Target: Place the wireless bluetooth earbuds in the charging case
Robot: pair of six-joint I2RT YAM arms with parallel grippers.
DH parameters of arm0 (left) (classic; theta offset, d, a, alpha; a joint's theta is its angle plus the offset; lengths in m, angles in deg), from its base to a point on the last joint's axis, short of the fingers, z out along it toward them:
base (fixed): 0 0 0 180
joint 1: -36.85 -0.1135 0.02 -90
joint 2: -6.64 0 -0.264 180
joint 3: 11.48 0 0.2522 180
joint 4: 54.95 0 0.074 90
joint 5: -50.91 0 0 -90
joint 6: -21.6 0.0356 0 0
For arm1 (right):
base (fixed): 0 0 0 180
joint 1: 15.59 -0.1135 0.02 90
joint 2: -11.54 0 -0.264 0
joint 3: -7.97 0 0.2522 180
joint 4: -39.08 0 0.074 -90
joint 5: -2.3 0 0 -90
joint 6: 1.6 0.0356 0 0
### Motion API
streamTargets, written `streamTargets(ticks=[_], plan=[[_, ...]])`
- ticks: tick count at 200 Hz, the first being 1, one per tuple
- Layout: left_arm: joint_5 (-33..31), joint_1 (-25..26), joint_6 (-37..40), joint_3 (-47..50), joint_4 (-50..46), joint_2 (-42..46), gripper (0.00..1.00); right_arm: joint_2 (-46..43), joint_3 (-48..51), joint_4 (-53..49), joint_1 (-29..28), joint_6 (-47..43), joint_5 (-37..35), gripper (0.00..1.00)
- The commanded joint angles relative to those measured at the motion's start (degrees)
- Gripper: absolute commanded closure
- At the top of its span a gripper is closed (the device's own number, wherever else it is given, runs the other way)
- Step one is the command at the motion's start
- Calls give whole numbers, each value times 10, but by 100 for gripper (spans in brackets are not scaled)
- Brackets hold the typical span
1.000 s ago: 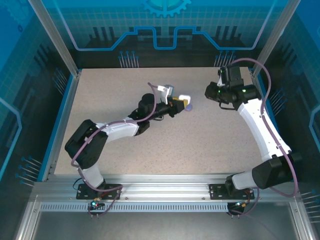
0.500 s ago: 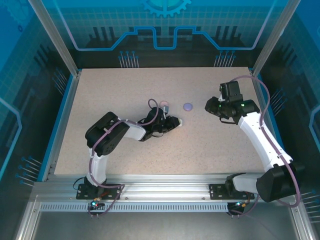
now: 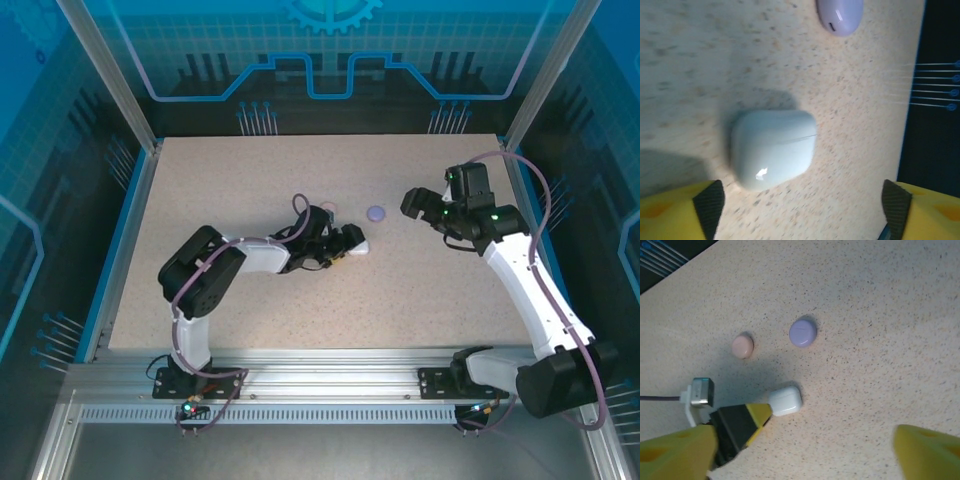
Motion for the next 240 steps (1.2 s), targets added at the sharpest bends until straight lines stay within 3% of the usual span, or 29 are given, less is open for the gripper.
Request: streamTargets(ticks=[1,42,67,85,108,144,176,206,218,232,240], plan=[[-24,-28,15,24,-123,57,1,-16,-17,-17,12,-6,4,0],[-63,-80,96,47,-229,193,1,-5,-38,-42,28,-46,-42,0],[-158,-90,187,35,-276,283,1,-7,-11,-3,28,-99,-139,0],[-249,-90,273,40,-275,339,1,-29,62,96,28,-157,-231,0],[-341,-93,398,93,-194,401,1,-61,183,266,31,-253,-291,0],[-391,-129,567,214,-19,460,1,-16,279,416,44,-297,-296,0],[-393,-200,593,299,51,470,1,38,347,558,44,-324,-281,0],[-384,-236,616,376,217,415,1,87,388,663,45,-331,-255,0],[-378,-244,630,369,221,406,1,102,399,701,43,-337,-246,0],[-339,-266,656,382,293,376,1,104,406,728,40,-344,-225,0],[-353,-271,654,368,278,366,1,106,411,748,40,-354,-215,0]])
